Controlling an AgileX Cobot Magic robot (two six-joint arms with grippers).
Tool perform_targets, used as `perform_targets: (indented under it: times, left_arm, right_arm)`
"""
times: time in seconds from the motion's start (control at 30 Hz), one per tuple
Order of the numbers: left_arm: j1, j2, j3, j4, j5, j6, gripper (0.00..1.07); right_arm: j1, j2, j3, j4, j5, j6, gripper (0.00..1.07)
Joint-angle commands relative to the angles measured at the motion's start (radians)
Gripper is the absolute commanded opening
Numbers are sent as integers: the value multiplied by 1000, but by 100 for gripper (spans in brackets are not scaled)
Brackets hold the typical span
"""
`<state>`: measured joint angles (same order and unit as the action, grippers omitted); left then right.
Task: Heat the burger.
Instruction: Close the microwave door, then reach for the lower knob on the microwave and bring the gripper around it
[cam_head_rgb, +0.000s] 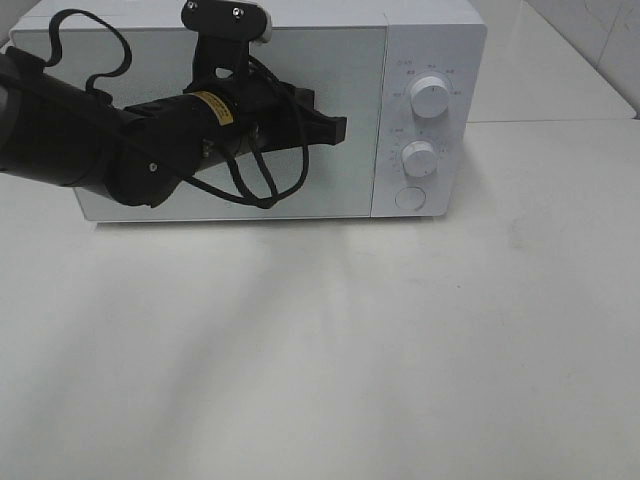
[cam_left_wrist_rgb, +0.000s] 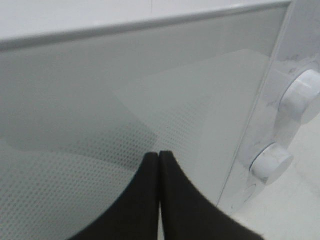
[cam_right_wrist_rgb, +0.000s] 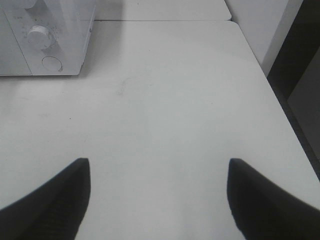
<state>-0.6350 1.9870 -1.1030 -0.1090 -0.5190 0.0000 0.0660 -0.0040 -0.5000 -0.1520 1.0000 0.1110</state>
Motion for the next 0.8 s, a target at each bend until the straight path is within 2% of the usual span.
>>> perform_targets:
  times: [0.03,0.23,0.33,0.37,0.4,0.43,0.47,0.5,0.53,0.57,0.63,0.67,0.77,0.8]
  left_arm:
    - [20,-35,-12,-82,40,-7,0]
    - [-19,-91,49,-62,81,-7,0]
    - [-55,-130,90,-62,166,-7,2]
    - [-63,-138,96,-62,204,-7,7]
    - [-75,-145,96,-62,281,-8,23]
    - [-75,-145,96,-62,281,-8,23]
    - [-79,-148,96,-62,331,-8,38]
    - [-79,-148,96,-62,331,-8,38]
    - [-82,-158,96,-62,420,-8,70]
    - [-82,-166,96,-63,493,-8,97]
    - [-82,-173,96,-64,535,-10,100]
    - [-82,-186,96,-65,603,-11,99]
    - [-82,-198,96,-65,640,-11,99]
    - [-82,-218,96,-65,715,-11,99]
  right_arm:
    - [-5,-29,3,-1,-4,-5,74]
    - [-5,-29,3,-1,-4,-5,74]
    - [-5,-29,3,-1,-4,-5,74]
    - [-5,-29,3,-1,-4,-5,74]
    - [-5,-29,3,-1,-4,-5,74]
    - [-5,-29,3,-1,-4,-5,74]
    - [-5,-29,3,-1,-4,-5,74]
    - [-5,-29,3,-1,-4,-5,74]
    - [-5,-29,3,-1,-4,-5,74]
    - [-5,-29,3,-1,-4,-5,74]
    - [-5,-29,3,-1,-4,-5,74]
    - [-5,-29,3,-1,-4,-5,74]
    - [-5,-29,3,-1,-4,-5,74]
    - [-5,-29,3,-1,-4,-5,74]
